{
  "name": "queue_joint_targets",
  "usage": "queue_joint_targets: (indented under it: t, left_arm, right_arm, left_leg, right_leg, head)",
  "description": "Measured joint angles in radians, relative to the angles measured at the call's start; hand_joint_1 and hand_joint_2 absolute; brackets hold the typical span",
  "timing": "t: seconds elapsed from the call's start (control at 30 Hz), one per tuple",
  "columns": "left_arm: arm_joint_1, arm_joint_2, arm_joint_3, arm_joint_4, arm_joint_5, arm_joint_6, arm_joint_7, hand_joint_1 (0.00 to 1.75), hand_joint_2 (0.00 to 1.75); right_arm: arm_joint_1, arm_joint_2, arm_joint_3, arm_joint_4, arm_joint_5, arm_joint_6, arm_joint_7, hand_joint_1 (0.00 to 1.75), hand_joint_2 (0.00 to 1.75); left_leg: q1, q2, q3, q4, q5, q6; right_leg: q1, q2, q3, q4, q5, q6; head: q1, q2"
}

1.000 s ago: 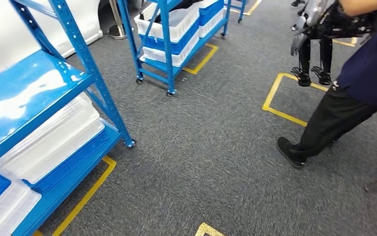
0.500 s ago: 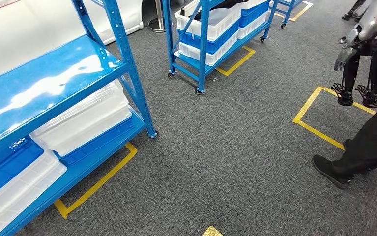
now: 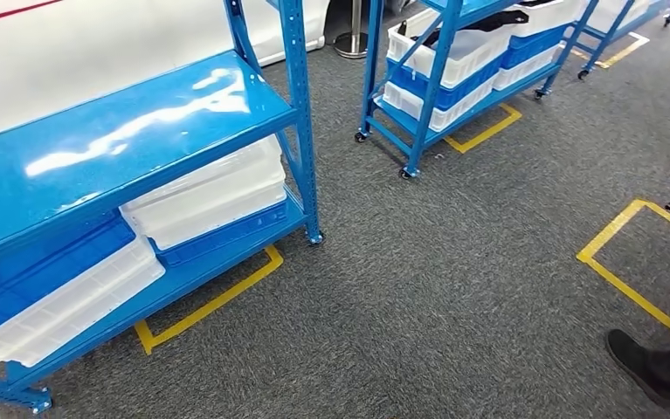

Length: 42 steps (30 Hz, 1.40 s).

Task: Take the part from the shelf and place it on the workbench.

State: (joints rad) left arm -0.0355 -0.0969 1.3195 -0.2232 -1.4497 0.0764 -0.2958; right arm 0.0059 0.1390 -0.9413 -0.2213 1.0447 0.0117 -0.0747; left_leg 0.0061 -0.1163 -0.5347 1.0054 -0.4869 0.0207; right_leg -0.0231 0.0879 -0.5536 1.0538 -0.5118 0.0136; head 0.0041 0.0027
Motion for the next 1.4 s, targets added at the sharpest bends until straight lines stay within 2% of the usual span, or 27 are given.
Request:
queue_joint_targets:
  t: [0.03,0.1,0.17,0.23,0.3,0.33,0.37,0.4,0.47,0.53,0.6,0.63,0.7,0.77,0.8,0.83,0.87,0.9,0.97,1.0,1.07,1.13,1.2,1.27,1.33,1.37,1.4]
  left_arm:
    - [0.0,-0.001,0.0,0.0,0.0,-0.001,0.0,0.0,0.0]
    - [0.002,-0.001,0.0,0.0,-0.001,-0.002,0.001,0.0,0.0]
    - [0.005,-0.002,0.0,0.0,-0.002,-0.002,0.001,0.0,0.0]
    - [0.002,-0.003,0.0,0.0,-0.002,-0.002,0.001,0.0,0.0]
    - [-0.002,-0.003,0.0,0.0,-0.002,-0.002,0.001,0.0,0.0]
    - [-0.002,-0.003,0.0,0.0,-0.002,-0.002,0.001,0.0,0.0]
    - [0.0,-0.003,0.0,0.0,-0.002,-0.002,0.001,0.0,0.0]
    - [0.003,-0.002,0.0,0.0,-0.002,-0.002,0.001,0.0,0.0]
    - [0.004,-0.002,0.0,0.0,-0.002,-0.002,0.001,0.0,0.0]
    - [0.003,-0.002,0.0,-0.001,-0.002,-0.002,0.001,0.0,0.0]
    - [0.004,-0.002,0.0,-0.001,-0.002,-0.002,0.001,0.0,0.0]
    - [0.006,-0.002,0.0,-0.001,-0.002,-0.002,0.001,0.0,0.0]
    - [0.005,-0.003,0.0,-0.001,-0.002,-0.002,0.001,0.0,0.0]
    - [0.002,-0.003,0.0,-0.001,-0.002,-0.002,0.001,0.0,0.0]
    - [0.0,-0.003,0.0,-0.001,-0.002,-0.002,0.001,0.0,0.0]
    - [0.0,-0.003,0.0,-0.002,-0.002,-0.002,0.001,0.0,0.0]
    - [0.0,-0.003,0.0,-0.002,-0.002,-0.002,0.001,0.0,0.0]
    - [0.001,-0.003,0.0,-0.002,-0.003,-0.002,0.001,0.0,0.0]
    - [0.001,-0.004,0.0,-0.002,-0.005,-0.002,0.001,0.0,0.0]
    - [0.0,-0.005,0.0,-0.002,-0.005,-0.001,0.001,0.0,0.0]
    - [0.001,-0.006,0.0,-0.002,-0.006,0.002,0.001,0.0,0.0]
    - [0.004,-0.005,0.0,-0.003,-0.006,0.005,0.0,0.0,0.0]
    - [0.006,-0.005,0.0,-0.003,-0.007,0.007,-0.002,0.0,0.0]
    - [0.003,-0.005,0.0,-0.003,-0.007,0.008,-0.005,0.0,0.0]
    - [-0.001,-0.005,0.0,-0.003,-0.007,0.008,-0.007,0.0,0.0]
    - [0.0,-0.005,0.0,-0.003,-0.007,0.009,-0.008,0.0,0.0]
    - [0.002,-0.005,0.0,-0.003,-0.008,0.009,-0.009,0.0,0.0]
  right_arm:
    - [0.0,0.0,-0.001,0.0,0.0,0.0,0.001,0.0,0.0]
    - [-0.003,0.0,-0.001,0.0,0.0,0.0,0.001,0.0,0.0]
    - [-0.003,0.0,-0.002,0.0,0.0,0.001,0.0,0.0,0.0]
    - [0.001,-0.001,-0.002,0.0,0.0,0.002,0.0,0.0,0.0]
    - [0.003,-0.001,-0.002,0.0,0.0,0.003,0.0,0.0,0.0]
    - [0.003,-0.001,-0.002,0.0,0.0,0.003,0.0,0.0,0.0]
    - [0.002,-0.001,-0.002,0.0,0.0,0.003,0.0,0.0,0.0]
    - [0.001,-0.001,-0.002,0.0,0.0,0.003,0.0,0.0,0.0]
    - [0.0,0.0,-0.002,0.0,0.0,0.004,0.0,0.0,0.0]
    - [-0.002,0.0,-0.002,0.0,0.0,0.004,0.0,0.0,0.0]
    - [-0.007,0.0,-0.002,0.0,0.0,0.003,0.0,0.0,0.0]
    - [-0.01,0.0,-0.002,0.0,0.0,0.003,0.0,0.0,0.0]
    - [-0.009,0.0,-0.002,0.0,0.0,0.003,0.0,0.0,0.0]
    - [-0.005,0.0,-0.002,0.0,0.001,0.003,0.0,0.0,0.0]
    - [-0.004,0.0,-0.002,0.0,0.002,0.003,0.001,0.0,0.0]
    - [-0.004,0.0,-0.002,0.0,0.003,0.003,0.001,0.0,0.0]
    - [-0.004,0.0,-0.002,0.0,0.004,0.003,0.001,0.0,0.0]
    - [-0.004,0.0,-0.002,0.0,0.005,0.004,0.002,0.0,0.0]
    - [-0.001,0.0,-0.002,0.0,0.006,0.004,0.002,0.0,0.0]
    - [0.0,-0.001,-0.003,0.0,0.006,0.005,0.003,0.0,0.0]
    - [0.0,-0.002,-0.003,0.0,0.008,0.005,0.003,0.0,0.0]
    - [-0.004,-0.002,-0.004,0.0,0.01,0.006,0.003,0.0,0.0]
    - [-0.004,-0.002,-0.004,0.0,0.012,0.006,0.002,0.0,0.0]
    - [-0.001,-0.001,-0.006,0.0,0.015,0.005,0.002,0.0,0.0]
    - [0.002,-0.001,-0.008,0.0,0.017,0.004,0.001,0.0,0.0]
    - [0.002,-0.001,-0.008,0.0,0.017,0.004,0.002,0.0,0.0]
    - [0.001,-0.001,-0.008,0.0,0.017,0.004,0.002,0.0,0.0]
  left_leg:
    - [0.001,-0.012,-0.006,0.002,-0.001,-0.007]
    - [0.005,-0.034,-0.013,0.002,0.0,-0.021]
    - [0.005,0.007,-0.024,0.027,-0.017,-0.031]
    - [0.004,0.08,-0.073,0.129,-0.074,-0.04]
    - [0.007,0.106,-0.141,0.26,-0.128,-0.047]
    - [0.007,0.109,-0.158,0.292,-0.131,-0.05]
    - [0.008,0.112,-0.154,0.282,-0.113,-0.05]
    - [0.008,0.119,-0.129,0.233,-0.078,-0.049]
    - [0.002,0.161,-0.056,0.088,-0.012,-0.038]
    - [-0.006,0.191,-0.02,0.012,0.009,-0.024]
    - [-0.009,0.176,-0.022,0.007,0.009,-0.013]
    - [-0.007,0.164,-0.019,0.001,0.011,-0.007]
    - [-0.001,0.141,-0.011,-0.012,0.019,0.005]
    - [0.001,0.118,-0.009,-0.015,0.022,0.013]
    - [0.0,0.104,-0.009,-0.014,0.022,0.015]
    - [0.0,0.09,-0.009,-0.013,0.022,0.015]
    - [-0.001,0.074,-0.008,-0.012,0.021,0.015]
    - [-0.001,0.058,-0.006,-0.01,0.02,0.014]
    - [-0.002,0.027,-0.005,-0.003,0.015,0.009]
    - [-0.002,0.014,-0.008,0.002,0.012,0.004]
    - [-0.001,-0.009,-0.017,0.006,0.01,-0.008]
    - [0.003,-0.017,-0.022,0.007,0.01,-0.021]
    - [0.002,0.032,-0.037,0.042,-0.014,-0.031]
    - [0.002,0.093,-0.089,0.151,-0.076,-0.04]
    - [0.006,0.108,-0.149,0.269,-0.123,-0.047]
    - [0.007,0.111,-0.156,0.285,-0.119,-0.049]
    - [0.008,0.115,-0.144,0.262,-0.097,-0.049]
  right_leg:
    - [0.001,0.016,0.005,-0.015,-0.001,-0.003]
    - [0.004,-0.006,0.008,-0.02,-0.001,-0.011]
    - [0.001,-0.036,0.016,-0.031,0.001,-0.025]
    - [0.002,-0.071,0.022,-0.038,0.0,-0.035]
    - [0.006,-0.108,0.024,-0.037,-0.005,-0.039]
    - [0.006,-0.125,0.026,-0.037,-0.008,-0.039]
    - [0.007,-0.14,0.029,-0.037,-0.011,-0.038]
    - [0.007,-0.153,0.034,-0.037,-0.015,-0.036]
    - [0.009,-0.178,0.045,-0.036,-0.024,-0.029]
    - [0.013,-0.197,0.053,-0.036,-0.031,-0.019]
    - [0.015,-0.215,0.06,-0.04,-0.034,-0.008]
    - [0.014,-0.209,0.065,-0.038,-0.038,-0.003]
    - [0.012,-0.16,0.05,0.007,-0.072,0.005]
    - [0.01,-0.105,-0.013,0.128,-0.133,0.006]
    - [0.01,-0.095,-0.05,0.193,-0.156,0.007]
    - [0.01,-0.092,-0.076,0.235,-0.16,0.007]
    - [0.009,-0.09,-0.087,0.24,-0.142,0.006]
    - [0.009,-0.086,-0.078,0.204,-0.105,0.005]
    - [0.007,-0.047,-0.031,0.074,-0.024,0.0]
    - [0.006,-0.026,-0.012,0.023,-0.003,-0.003]
    - [0.007,-0.006,0.001,-0.013,0.001,-0.008]
    - [0.007,-0.031,0.004,-0.02,0.004,-0.017]
    - [0.003,-0.057,0.011,-0.031,0.007,-0.03]
    - [0.004,-0.087,0.014,-0.034,0.006,-0.038]
    - [0.007,-0.121,0.014,-0.033,0.001,-0.041]
    - [0.008,-0.136,0.015,-0.033,-0.001,-0.041]
    - [0.008,-0.15,0.018,-0.032,-0.004,-0.039]
  head:
    - [0.0,0.0]
    - [0.0,0.0]
    - [-0.001,0.0]
    - [-0.003,0.0]
    - [-0.004,0.0]
    - [-0.004,0.0]
    - [-0.004,0.0]
    - [-0.004,0.0]
    - [-0.004,0.0]
    - [-0.003,0.0]
    - [-0.003,0.0]
    - [-0.003,0.0]
    - [-0.003,0.0]
    - [-0.002,0.0]
    - [-0.002,0.0]
    - [-0.002,0.0]
    - [-0.002,0.0]
    - [-0.002,0.0]
    - [-0.002,0.0]
    - [-0.002,0.0]
    - [-0.002,0.0]
    - [-0.002,0.0]
    - [-0.004,0.0]
    - [-0.005,0.0]
    - [-0.005,0.0]
    - [-0.005,0.0]
    - [-0.005,0.0]
